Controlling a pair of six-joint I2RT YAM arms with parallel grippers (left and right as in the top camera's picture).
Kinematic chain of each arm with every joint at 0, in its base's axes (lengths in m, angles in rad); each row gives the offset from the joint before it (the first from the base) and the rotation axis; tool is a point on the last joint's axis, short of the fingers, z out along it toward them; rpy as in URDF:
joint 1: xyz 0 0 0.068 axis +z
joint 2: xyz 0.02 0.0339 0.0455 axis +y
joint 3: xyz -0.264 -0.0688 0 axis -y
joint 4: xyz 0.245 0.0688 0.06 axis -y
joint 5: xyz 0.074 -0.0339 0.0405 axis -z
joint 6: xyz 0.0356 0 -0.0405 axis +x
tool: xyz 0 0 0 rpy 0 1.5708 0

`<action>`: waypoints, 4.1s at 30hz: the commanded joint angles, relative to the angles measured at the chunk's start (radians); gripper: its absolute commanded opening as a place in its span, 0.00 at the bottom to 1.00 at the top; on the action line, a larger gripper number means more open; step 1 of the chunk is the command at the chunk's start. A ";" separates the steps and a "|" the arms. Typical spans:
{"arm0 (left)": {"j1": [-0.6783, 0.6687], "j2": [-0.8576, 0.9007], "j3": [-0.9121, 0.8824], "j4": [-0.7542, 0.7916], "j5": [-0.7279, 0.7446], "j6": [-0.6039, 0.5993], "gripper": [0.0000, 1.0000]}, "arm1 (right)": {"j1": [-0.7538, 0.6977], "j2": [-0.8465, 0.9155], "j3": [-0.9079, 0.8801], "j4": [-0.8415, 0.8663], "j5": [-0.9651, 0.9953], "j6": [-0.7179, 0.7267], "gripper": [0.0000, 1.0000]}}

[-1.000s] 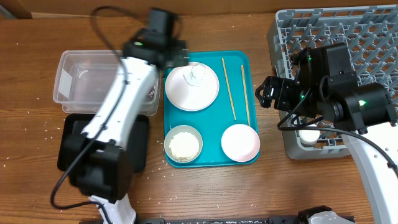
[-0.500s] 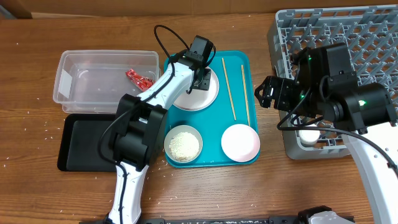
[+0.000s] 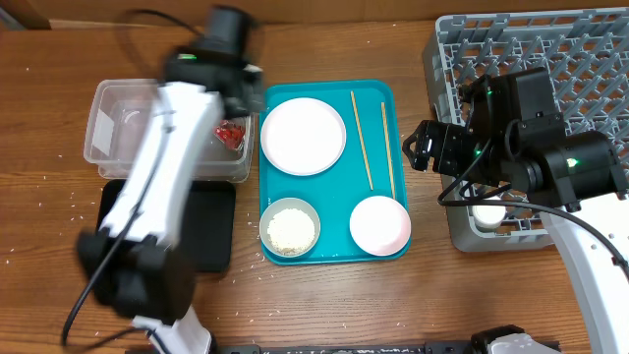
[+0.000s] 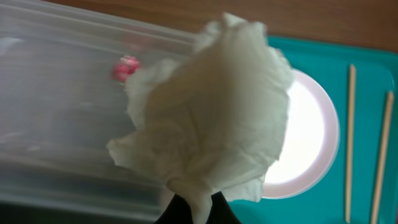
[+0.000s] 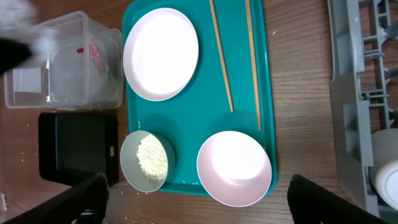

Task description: Sort waste into correct bins and load items into the dishwasher

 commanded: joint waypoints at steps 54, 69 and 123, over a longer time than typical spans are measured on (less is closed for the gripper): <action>-0.456 -0.230 -0.475 0.025 0.080 -0.173 0.04 | 0.002 -0.019 0.019 -0.019 -0.001 0.005 0.95; 0.210 -0.430 -0.494 -0.191 0.702 0.297 0.04 | 0.002 -0.018 0.019 -0.022 -0.002 0.005 0.95; 1.004 -0.073 -0.792 -0.560 1.481 1.293 0.04 | 0.002 -0.019 0.019 -0.022 -0.001 0.009 0.98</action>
